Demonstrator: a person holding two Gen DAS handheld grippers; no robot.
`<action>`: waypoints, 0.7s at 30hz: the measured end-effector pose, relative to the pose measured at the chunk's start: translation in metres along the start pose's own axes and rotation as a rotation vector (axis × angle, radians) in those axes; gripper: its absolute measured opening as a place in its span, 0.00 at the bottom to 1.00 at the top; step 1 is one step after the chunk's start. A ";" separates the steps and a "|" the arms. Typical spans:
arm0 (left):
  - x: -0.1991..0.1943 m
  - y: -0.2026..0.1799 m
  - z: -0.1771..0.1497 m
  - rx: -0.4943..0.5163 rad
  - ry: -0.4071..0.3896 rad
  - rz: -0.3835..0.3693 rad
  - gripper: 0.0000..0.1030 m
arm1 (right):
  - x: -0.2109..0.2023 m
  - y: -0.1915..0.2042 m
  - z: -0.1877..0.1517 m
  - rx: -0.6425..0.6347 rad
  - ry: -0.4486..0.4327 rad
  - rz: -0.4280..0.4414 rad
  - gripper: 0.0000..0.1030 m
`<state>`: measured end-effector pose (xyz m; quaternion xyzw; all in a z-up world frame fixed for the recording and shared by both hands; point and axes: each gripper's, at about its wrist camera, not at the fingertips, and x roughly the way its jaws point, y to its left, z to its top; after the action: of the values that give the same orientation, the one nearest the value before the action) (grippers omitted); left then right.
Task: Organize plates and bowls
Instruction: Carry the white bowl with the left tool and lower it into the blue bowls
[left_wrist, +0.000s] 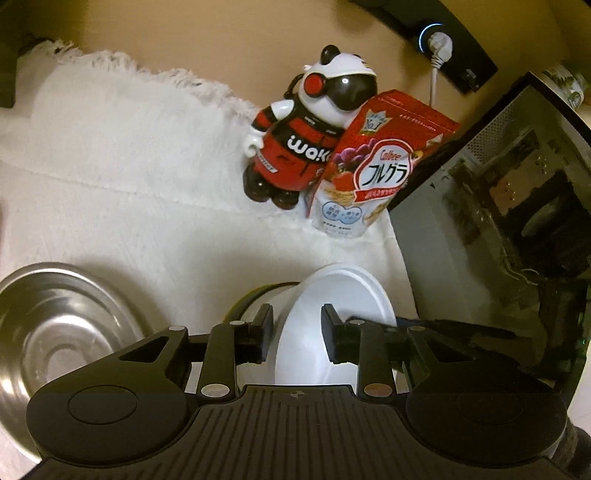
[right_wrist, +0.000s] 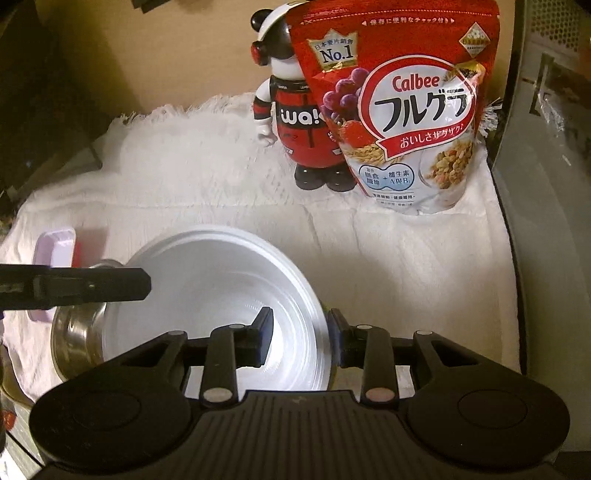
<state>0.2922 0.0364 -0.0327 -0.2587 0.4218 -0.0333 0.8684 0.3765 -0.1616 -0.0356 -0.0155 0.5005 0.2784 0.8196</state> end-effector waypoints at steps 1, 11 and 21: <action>0.002 -0.001 0.000 0.011 0.002 0.012 0.30 | 0.001 -0.001 0.002 0.006 -0.002 0.007 0.32; 0.042 0.019 0.005 -0.028 0.050 0.149 0.30 | 0.028 -0.023 0.012 0.101 -0.005 -0.016 0.34; 0.034 0.016 -0.014 0.001 0.065 0.130 0.27 | 0.048 -0.019 -0.010 0.062 0.071 -0.006 0.34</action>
<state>0.3006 0.0345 -0.0717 -0.2290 0.4658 0.0148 0.8546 0.3942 -0.1595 -0.0851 -0.0013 0.5377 0.2595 0.8022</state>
